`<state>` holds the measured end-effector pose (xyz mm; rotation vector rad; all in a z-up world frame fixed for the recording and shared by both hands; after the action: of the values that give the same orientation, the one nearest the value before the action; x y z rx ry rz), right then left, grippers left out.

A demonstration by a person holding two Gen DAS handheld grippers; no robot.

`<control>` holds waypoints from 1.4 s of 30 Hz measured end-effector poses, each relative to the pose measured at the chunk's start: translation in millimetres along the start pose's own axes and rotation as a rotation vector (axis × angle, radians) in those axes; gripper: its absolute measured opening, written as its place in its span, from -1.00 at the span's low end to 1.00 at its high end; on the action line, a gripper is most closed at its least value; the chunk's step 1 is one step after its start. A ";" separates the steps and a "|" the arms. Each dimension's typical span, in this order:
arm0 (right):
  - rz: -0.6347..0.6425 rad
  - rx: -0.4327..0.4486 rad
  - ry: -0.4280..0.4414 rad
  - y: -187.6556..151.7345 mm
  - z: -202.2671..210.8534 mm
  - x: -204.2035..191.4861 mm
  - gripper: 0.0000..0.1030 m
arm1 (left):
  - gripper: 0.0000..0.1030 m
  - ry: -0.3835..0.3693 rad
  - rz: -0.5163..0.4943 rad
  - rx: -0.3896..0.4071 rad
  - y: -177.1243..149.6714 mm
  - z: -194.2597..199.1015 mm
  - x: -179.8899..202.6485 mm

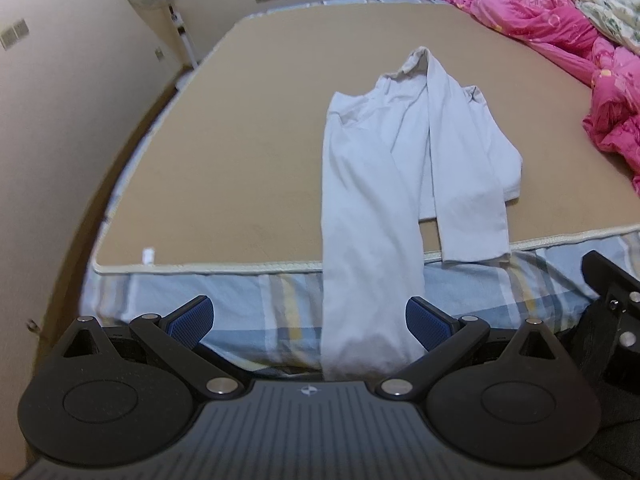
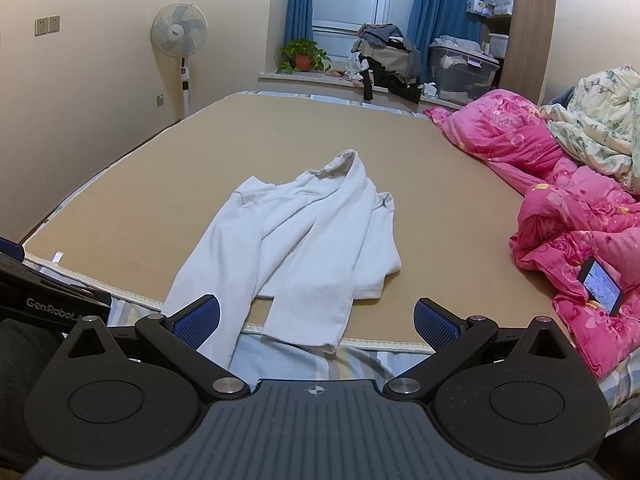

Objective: Fold small clothes

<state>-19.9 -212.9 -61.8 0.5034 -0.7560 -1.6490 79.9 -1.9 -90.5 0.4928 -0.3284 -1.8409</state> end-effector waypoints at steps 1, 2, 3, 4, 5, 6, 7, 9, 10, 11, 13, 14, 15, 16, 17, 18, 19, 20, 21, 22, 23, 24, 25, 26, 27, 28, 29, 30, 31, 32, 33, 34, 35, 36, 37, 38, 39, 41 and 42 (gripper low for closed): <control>-0.012 0.008 -0.013 3.7 -6.1 8.6 0.99 | 0.99 -0.025 0.015 -0.013 5.0 -7.0 -4.2; -0.021 0.014 -0.021 7.3 -6.9 11.5 0.99 | 0.99 -0.030 0.031 -0.013 10.9 -13.2 -8.9; -0.036 0.026 -0.033 13.5 -12.2 20.6 0.99 | 0.99 -0.014 0.052 -0.009 19.9 -21.6 -17.5; -0.046 0.041 -0.041 23.0 -20.0 32.2 0.99 | 0.99 0.013 0.058 0.001 30.8 -30.2 -25.5; -0.052 0.052 -0.051 32.7 -27.8 42.2 0.99 | 0.99 0.039 0.054 0.015 41.5 -38.0 -32.3; -0.061 0.057 -0.063 44.4 -39.5 53.6 0.99 | 0.99 0.073 0.049 0.029 55.7 -47.5 -39.0; -0.070 0.057 -0.067 54.7 -51.5 63.1 0.99 | 0.99 0.106 0.045 0.041 71.4 -58.4 -45.1; -0.085 0.054 -0.057 81.3 -85.9 81.8 0.99 | 0.99 0.124 0.034 0.059 105.1 -84.7 -51.2; -0.098 0.038 -0.061 98.9 -112.1 93.6 0.99 | 0.99 0.124 0.026 0.048 120.1 -99.4 -51.5; -0.107 0.026 -0.059 112.9 -134.1 100.7 0.99 | 0.99 0.113 0.018 0.034 137.3 -117.5 -50.1; -0.114 0.014 -0.043 142.9 -181.7 111.5 0.99 | 0.99 0.092 0.009 0.009 169.1 -155.0 -44.2; -0.116 0.002 -0.040 158.7 -209.4 117.9 0.99 | 0.99 0.081 -0.003 -0.008 183.6 -174.6 -39.2; -0.113 -0.013 -0.036 171.5 -234.0 121.5 0.99 | 0.99 0.068 -0.015 -0.030 197.3 -195.0 -33.1; -0.110 -0.027 -0.038 187.4 -264.8 126.0 0.99 | 0.99 0.052 -0.024 -0.053 209.0 -215.4 -26.2; -0.104 -0.034 -0.037 198.8 -288.7 126.8 0.99 | 0.99 0.028 -0.033 -0.081 220.6 -239.2 -19.0; -0.094 -0.040 -0.040 210.8 -313.4 127.2 0.99 | 0.99 0.009 -0.037 -0.110 230.3 -261.7 -13.8; -0.086 -0.048 -0.045 223.2 -340.0 128.0 0.99 | 0.99 -0.011 -0.039 -0.146 238.5 -284.0 -9.3; -0.080 -0.063 -0.045 234.6 -368.4 128.4 0.99 | 0.99 -0.027 -0.036 -0.181 243.6 -303.9 -5.6; -0.082 -0.076 -0.048 243.8 -393.2 128.7 0.99 | 0.98 -0.042 -0.023 -0.213 248.3 -321.9 -2.8; -0.094 -0.091 -0.051 253.0 -420.5 130.6 0.99 | 0.98 -0.068 -0.011 -0.233 253.3 -335.4 0.4; -0.111 -0.120 -0.043 260.3 -448.5 131.9 0.98 | 0.98 -0.096 0.000 -0.245 257.7 -344.8 3.4; -0.136 -0.139 -0.048 266.5 -473.6 133.7 0.98 | 0.98 -0.115 0.014 -0.259 261.8 -352.0 5.3; -0.163 -0.147 -0.056 272.3 -495.3 134.6 0.98 | 0.97 -0.130 0.030 -0.272 265.4 -356.5 6.5; -0.180 -0.156 -0.062 277.4 -513.6 134.7 0.98 | 0.96 -0.146 0.042 -0.280 268.4 -358.3 7.4; -0.187 -0.177 -0.066 281.0 -532.3 133.0 0.98 | 0.86 -0.169 0.051 -0.280 271.3 -358.1 9.0; -0.187 -0.211 -0.069 283.5 -553.6 130.2 0.98 | 0.77 -0.195 0.056 -0.271 274.1 -356.5 10.7; -0.184 -0.239 -0.076 282.3 -567.0 127.0 0.98 | 0.60 -0.215 0.057 -0.270 276.2 -355.1 12.9; -0.177 -0.263 -0.085 281.3 -578.7 125.6 0.90 | 0.36 -0.227 0.057 -0.269 277.1 -353.7 14.6; -0.155 -0.273 -0.086 280.7 -588.2 123.6 0.71 | 0.09 -0.233 0.056 -0.255 278.6 -350.8 14.9; -0.136 -0.278 -0.081 279.9 -590.3 122.3 -0.25 | -0.71 -0.226 0.051 -0.232 280.8 -346.0 14.0; -0.142 -0.286 -0.069 279.4 -586.6 123.4 -0.81 | -0.94 -0.239 0.055 -0.225 283.6 -342.1 12.7; -0.172 -0.248 -0.064 284.0 -572.5 128.3 -0.87 | -0.94 -0.242 0.085 -0.223 285.4 -336.2 10.1; -0.184 -0.205 -0.062 289.3 -555.1 133.8 -0.87 | -0.94 -0.239 0.105 -0.206 288.0 -328.4 5.9; -0.183 -0.149 -0.046 297.2 -530.5 137.9 -0.87 | -0.94 -0.229 0.113 -0.181 290.5 -318.1 1.1; -0.172 -0.102 -0.038 303.7 -504.8 141.5 -0.88 | -0.94 -0.219 0.124 -0.157 292.2 -306.7 -3.5; -0.163 -0.053 -0.031 309.6 -474.4 146.3 -0.88 | -0.94 -0.213 0.131 -0.134 292.8 -292.8 -8.9; -0.154 -0.005 -0.014 315.1 -440.7 151.4 -0.88 | -0.95 -0.196 0.129 -0.105 293.3 -278.1 -14.5; -0.151 0.086 0.026 323.3 -363.8 161.8 -0.88 | -0.95 -0.139 0.119 -0.030 292.3 -239.7 -31.8; -0.152 0.121 0.042 324.3 -330.7 167.0 -0.88 | -0.95 -0.113 0.119 0.012 291.1 -216.4 -43.1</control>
<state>397.0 -474.6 -47.6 0.6932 -0.8060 -1.7341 439.0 -48.9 -139.0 0.3703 -0.4363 -1.7556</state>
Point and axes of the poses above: each gripper's, at about its wrist camera, not at the fingertips, and z roughly against the way its jaws point, x to its right, y to its top, the point moved 9 cm from there along -z, roughly the way its jaws point, and after that the axes turned 7 degrees about -x, right-handed, at the moved point
